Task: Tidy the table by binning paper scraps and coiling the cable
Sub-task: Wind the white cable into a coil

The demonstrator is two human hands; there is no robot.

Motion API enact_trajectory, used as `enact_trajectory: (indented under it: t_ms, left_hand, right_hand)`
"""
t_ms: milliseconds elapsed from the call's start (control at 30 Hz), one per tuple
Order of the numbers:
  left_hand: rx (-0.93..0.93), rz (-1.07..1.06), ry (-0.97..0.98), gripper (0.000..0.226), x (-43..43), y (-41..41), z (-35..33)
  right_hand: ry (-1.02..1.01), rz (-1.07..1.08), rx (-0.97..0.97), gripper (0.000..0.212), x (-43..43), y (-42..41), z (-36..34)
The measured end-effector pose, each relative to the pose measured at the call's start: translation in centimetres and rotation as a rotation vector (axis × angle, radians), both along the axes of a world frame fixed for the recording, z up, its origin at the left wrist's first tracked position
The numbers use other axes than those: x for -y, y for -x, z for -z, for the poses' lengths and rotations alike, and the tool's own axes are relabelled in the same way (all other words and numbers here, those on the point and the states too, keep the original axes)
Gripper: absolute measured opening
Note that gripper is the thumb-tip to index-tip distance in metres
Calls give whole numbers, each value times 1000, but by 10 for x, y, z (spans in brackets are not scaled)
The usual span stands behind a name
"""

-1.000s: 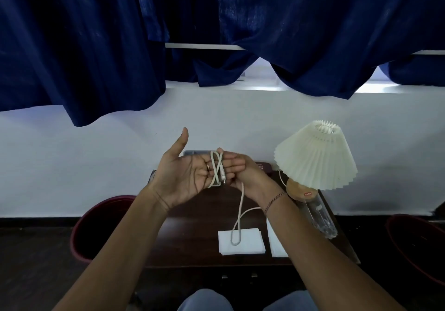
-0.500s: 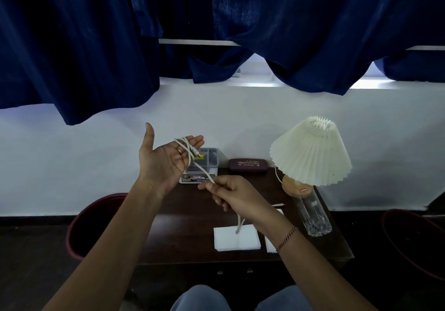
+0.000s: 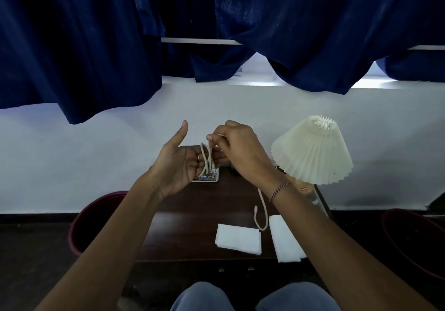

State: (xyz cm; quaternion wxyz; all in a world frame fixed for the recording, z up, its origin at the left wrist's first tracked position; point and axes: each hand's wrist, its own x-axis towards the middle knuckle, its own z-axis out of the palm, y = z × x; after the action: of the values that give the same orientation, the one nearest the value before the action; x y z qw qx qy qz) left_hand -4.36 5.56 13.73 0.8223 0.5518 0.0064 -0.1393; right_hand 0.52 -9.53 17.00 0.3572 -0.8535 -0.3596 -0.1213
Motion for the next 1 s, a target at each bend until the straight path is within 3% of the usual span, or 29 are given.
enact_trajectory:
  t_ms: [233, 400, 567, 800, 900, 1000]
  left_hand:
    - [13, 112, 146, 95, -2, -1, -3]
    - [59, 124, 263, 97, -9, 1, -3]
    - [97, 93, 227, 99, -20, -4, -15]
    - [190, 59, 357, 97, -24, -14, -31]
    - [217, 12, 394, 100, -20, -23, -37]
    - [253, -95, 430, 98, -19, -33, -43]
  right_hand:
    - [-82, -93, -18, 19, -14, -23, 2]
    - [-284, -144, -246, 10, -20, -40, 9]
    - [-488, -258, -513, 4, -32, -53, 11]
    - [-675, -342, -737, 26, -48, -68, 11]
    - [-701, -258, -746, 34, -51, -71, 17]
    - [-693, -130, -627, 24, -52, -74, 25]
